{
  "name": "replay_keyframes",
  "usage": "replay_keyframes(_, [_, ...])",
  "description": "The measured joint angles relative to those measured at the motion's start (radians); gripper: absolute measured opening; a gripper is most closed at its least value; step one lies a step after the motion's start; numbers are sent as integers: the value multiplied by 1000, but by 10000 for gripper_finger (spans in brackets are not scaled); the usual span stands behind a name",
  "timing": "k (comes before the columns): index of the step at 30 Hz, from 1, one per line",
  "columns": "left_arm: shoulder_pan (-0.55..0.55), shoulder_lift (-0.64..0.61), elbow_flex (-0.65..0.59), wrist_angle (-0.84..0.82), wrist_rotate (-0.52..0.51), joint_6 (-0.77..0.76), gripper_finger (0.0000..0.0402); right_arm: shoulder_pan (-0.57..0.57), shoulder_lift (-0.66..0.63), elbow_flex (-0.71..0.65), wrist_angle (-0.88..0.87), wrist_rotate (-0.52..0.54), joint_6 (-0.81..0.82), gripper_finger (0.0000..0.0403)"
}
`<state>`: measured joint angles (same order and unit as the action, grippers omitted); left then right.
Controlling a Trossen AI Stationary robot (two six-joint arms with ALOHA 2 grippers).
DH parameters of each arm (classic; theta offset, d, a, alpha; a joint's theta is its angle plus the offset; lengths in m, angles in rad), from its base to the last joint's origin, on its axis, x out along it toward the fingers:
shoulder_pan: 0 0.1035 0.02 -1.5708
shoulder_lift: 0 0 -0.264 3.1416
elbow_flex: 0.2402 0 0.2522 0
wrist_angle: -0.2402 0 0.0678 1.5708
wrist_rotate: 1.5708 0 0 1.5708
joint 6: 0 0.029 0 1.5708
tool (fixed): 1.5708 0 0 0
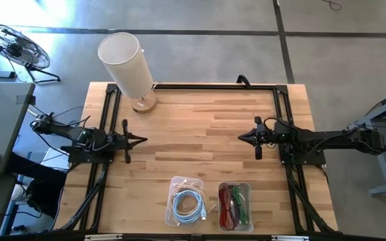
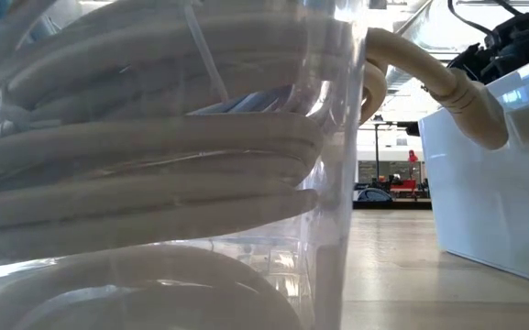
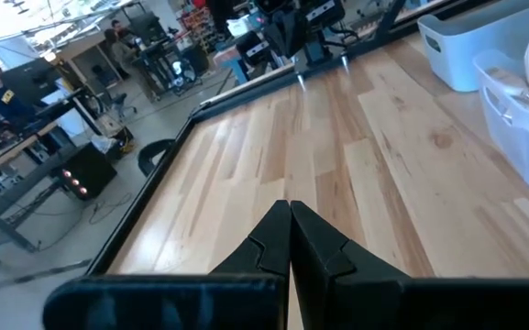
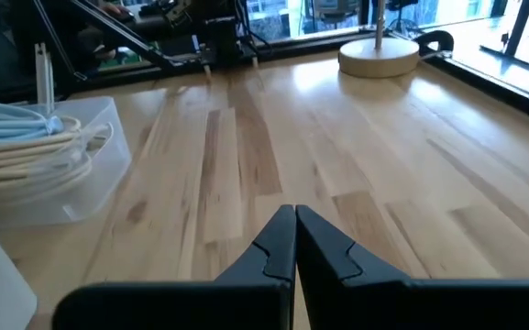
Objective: Pick & Place USB Port
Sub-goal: Return to Home Position
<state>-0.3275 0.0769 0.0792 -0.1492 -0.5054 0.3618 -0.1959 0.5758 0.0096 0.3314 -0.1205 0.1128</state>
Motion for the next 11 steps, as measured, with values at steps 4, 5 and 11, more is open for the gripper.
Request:
replay_keyframes(4, [0, 0, -1, -2, 1, 1, 0, 0, 0, 0, 4, 1, -5, 0])
replay_keyframes(5, [0, 0, -1, -2, 1, 1, 0, 0, 0, 0, 5, -2, -5, 0])
replay_keyframes(11, [0, 5, -1, -6, 25, -9, 0, 0, 0, 0, 7, -15, -11, 0])
